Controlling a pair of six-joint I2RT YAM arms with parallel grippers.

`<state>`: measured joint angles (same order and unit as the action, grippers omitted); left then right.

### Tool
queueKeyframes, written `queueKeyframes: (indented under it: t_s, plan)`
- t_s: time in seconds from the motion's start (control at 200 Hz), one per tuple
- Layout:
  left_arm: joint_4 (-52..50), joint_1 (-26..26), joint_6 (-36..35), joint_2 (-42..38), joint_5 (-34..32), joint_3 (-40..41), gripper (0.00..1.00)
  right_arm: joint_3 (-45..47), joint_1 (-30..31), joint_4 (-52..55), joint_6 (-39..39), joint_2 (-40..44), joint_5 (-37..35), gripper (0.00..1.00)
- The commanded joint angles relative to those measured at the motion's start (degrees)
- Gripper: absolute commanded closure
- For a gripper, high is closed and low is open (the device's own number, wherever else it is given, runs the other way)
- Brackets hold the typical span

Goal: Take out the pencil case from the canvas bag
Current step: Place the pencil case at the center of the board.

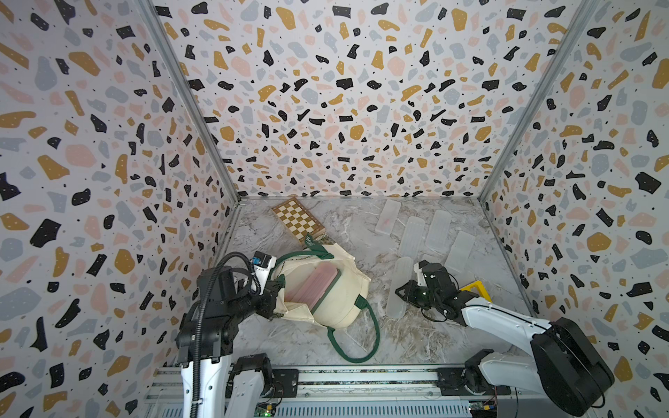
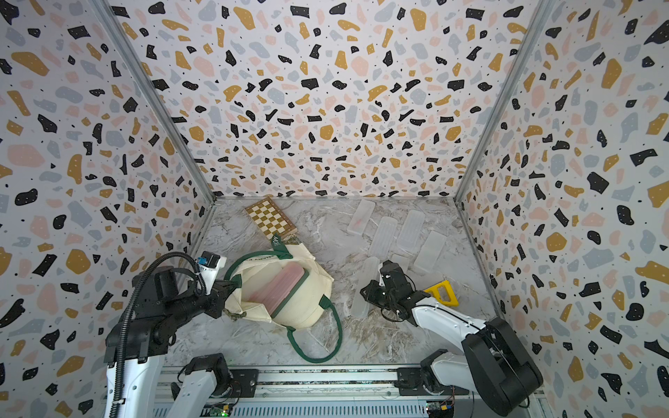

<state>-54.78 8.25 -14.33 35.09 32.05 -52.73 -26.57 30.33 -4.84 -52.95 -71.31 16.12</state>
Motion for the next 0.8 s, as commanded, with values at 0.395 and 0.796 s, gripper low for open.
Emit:
queueKeyframes:
  t_s: [0.395,0.796]
  plan:
    - [1.8,0.5,0.2,-0.2,-0.5,0.7,1.0,-1.2,0.8,1.3,-0.6,-3.6,-5.9,0.68]
    - [1.9,0.5,0.4,-0.5,0.4,0.8,1.0,-3.5,1.8,3.7,0.2,-2.9,-8.0,0.42]
